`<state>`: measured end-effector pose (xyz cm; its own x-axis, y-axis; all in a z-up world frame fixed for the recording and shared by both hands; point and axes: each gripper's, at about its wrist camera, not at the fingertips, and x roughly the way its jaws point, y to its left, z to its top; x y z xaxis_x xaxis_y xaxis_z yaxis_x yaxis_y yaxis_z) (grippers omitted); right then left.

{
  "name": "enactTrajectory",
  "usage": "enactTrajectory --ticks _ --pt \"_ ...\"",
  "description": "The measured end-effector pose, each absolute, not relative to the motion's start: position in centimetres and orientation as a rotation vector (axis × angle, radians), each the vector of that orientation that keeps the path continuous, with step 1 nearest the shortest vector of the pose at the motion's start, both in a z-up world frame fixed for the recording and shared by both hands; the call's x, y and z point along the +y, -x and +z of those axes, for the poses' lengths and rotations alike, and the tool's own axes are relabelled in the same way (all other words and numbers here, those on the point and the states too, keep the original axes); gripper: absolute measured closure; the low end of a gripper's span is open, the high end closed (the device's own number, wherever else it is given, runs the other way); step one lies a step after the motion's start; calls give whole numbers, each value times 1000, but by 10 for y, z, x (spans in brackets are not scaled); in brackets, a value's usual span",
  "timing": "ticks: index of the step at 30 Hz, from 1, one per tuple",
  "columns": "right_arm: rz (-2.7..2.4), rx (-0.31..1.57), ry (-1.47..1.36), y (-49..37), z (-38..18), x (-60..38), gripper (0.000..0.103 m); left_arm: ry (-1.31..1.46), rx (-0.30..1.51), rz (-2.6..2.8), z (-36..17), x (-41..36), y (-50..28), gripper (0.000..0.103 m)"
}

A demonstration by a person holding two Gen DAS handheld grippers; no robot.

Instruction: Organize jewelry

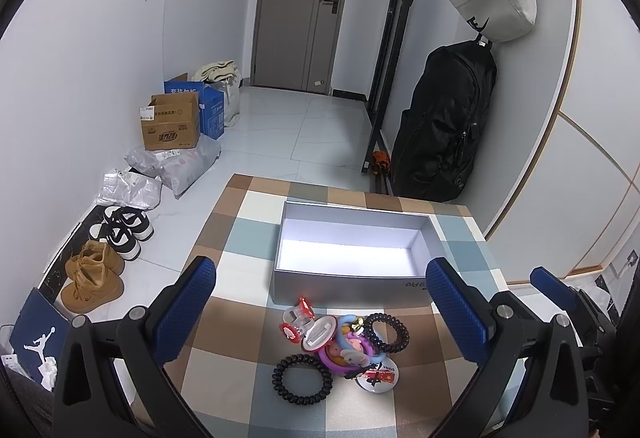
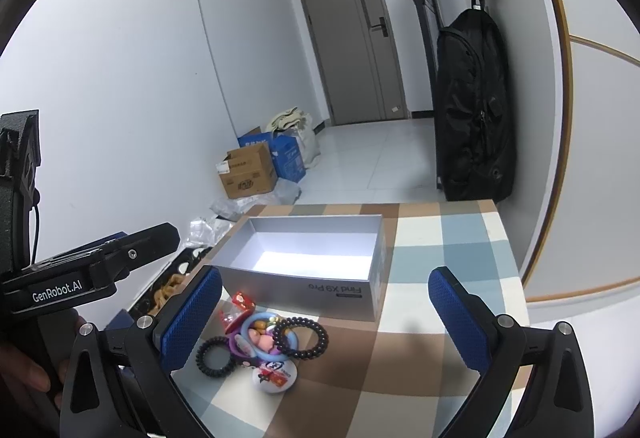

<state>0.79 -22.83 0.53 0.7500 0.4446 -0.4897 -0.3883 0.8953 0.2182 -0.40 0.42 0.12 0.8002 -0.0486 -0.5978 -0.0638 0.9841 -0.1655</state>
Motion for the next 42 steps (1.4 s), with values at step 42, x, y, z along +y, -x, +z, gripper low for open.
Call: enactTrajectory --ticks 42 --pt "478 785 -224 -45 -24 -232 0 131 1118 -103 -73 9 -11 11"
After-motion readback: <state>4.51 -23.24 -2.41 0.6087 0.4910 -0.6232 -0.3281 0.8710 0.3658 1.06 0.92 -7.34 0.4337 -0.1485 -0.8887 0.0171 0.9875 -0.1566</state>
